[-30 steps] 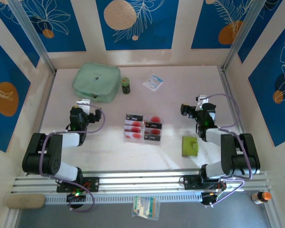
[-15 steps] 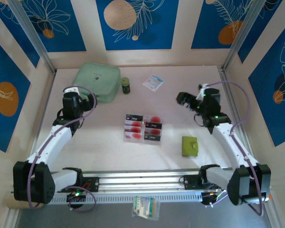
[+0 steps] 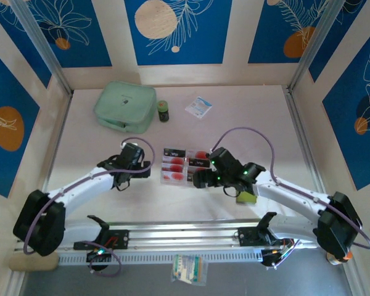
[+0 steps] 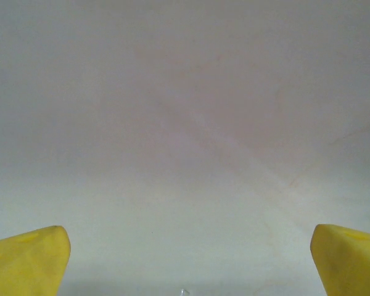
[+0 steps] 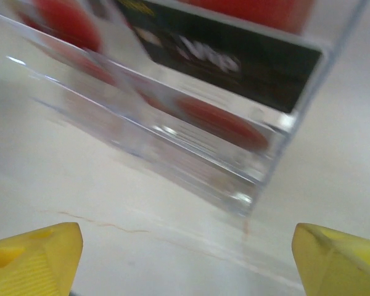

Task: Put the credit cards into the card holder

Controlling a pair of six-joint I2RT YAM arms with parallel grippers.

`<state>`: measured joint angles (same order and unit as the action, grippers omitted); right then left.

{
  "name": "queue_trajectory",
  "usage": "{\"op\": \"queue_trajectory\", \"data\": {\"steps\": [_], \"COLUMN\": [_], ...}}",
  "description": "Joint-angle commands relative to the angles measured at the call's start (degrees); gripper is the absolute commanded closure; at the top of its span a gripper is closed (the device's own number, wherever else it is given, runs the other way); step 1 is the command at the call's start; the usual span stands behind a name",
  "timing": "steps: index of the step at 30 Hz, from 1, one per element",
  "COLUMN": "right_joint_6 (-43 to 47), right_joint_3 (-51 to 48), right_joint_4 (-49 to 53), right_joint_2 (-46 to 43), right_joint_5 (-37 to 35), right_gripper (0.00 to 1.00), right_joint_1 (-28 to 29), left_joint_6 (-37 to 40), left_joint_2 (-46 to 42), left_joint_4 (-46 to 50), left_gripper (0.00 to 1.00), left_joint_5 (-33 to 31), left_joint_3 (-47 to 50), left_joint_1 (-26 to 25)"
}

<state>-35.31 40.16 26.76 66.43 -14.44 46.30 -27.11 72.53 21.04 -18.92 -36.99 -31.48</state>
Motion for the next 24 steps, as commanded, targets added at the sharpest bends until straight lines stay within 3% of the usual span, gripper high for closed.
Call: {"op": "queue_trajectory", "data": {"steps": [1, 13, 24], "right_joint_6": [-2.1, -1.9, -0.9], "right_joint_3": [-0.5, 2.4, 5.5], "right_joint_4": [4.0, 3.0, 2.4], "right_joint_2": [2.8, 12.9, 16.6], "right_joint_5": [-5.9, -11.0, -11.7], "right_gripper": [0.11, 0.11, 0.11], "right_joint_1": [1.1, 0.0, -9.8], "left_joint_6": [-2.0, -4.0, -4.5], "left_joint_2": [2.3, 9.3, 17.3], "left_joint_4": [0.9, -2.4, -5.3], "left_gripper": [0.00, 0.00, 0.00], "left_joint_5": [-3.6, -4.0, -2.8], "left_joint_3": [-0.4, -3.0, -9.4], "left_joint_1": [-2.5, -5.7, -7.4]}}
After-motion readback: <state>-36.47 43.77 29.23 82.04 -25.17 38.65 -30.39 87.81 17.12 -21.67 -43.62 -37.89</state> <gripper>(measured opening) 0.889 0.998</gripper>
